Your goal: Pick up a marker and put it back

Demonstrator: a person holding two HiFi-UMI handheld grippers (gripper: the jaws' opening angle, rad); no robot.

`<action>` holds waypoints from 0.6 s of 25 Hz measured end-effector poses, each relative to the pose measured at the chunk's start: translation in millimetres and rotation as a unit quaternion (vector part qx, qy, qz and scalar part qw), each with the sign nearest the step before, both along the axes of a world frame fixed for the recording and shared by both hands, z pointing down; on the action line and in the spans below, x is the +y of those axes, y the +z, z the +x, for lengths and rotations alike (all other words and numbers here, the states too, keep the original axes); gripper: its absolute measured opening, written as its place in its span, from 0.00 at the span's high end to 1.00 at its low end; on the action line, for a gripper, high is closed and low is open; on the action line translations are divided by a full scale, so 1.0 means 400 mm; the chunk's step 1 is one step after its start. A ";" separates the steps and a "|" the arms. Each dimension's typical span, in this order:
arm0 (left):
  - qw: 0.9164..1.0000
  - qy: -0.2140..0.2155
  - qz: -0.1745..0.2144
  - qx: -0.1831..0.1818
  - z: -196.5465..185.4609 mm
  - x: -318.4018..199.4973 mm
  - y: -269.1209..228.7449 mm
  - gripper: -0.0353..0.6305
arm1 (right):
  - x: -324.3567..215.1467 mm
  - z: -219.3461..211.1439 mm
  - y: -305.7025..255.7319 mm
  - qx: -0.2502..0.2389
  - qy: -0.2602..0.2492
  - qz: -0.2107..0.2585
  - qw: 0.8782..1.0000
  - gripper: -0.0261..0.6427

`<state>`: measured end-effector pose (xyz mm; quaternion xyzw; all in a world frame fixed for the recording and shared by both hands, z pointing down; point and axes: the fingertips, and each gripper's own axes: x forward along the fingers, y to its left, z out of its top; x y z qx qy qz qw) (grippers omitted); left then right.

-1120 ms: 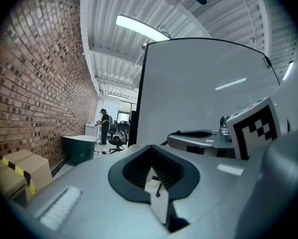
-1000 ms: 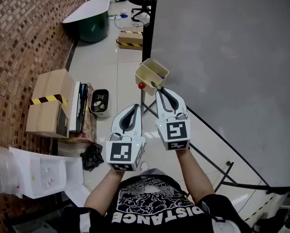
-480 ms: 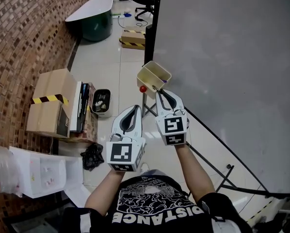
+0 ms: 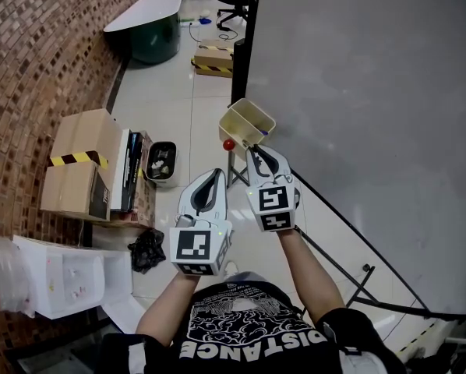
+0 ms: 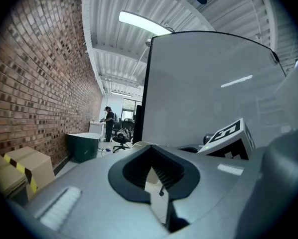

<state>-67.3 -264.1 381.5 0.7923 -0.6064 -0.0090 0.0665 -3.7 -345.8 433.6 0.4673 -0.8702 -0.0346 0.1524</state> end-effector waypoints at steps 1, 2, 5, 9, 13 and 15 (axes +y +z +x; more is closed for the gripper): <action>1.000 0.000 0.000 -0.001 -0.001 -0.001 0.000 0.94 | -0.001 -0.001 0.003 0.000 0.000 -0.002 1.000 0.91; 1.000 -0.002 0.000 -0.002 -0.002 -0.003 0.000 0.94 | -0.002 -0.003 0.006 0.000 -0.001 -0.004 1.000 0.91; 1.000 -0.004 -0.004 0.000 -0.007 -0.003 -0.005 0.94 | -0.004 -0.006 0.015 0.001 -0.001 -0.006 1.000 0.91; 1.000 -0.004 -0.002 0.001 -0.010 -0.004 0.002 0.94 | -0.011 -0.011 0.023 0.006 -0.001 -0.005 1.000 0.91; 1.000 -0.005 -0.005 0.002 -0.011 -0.006 0.005 0.94 | -0.012 -0.011 0.029 0.008 -0.002 -0.007 1.000 0.91; 1.000 -0.004 -0.003 0.001 -0.011 -0.004 0.006 0.94 | -0.010 -0.009 0.030 0.009 -0.001 -0.006 1.000 0.91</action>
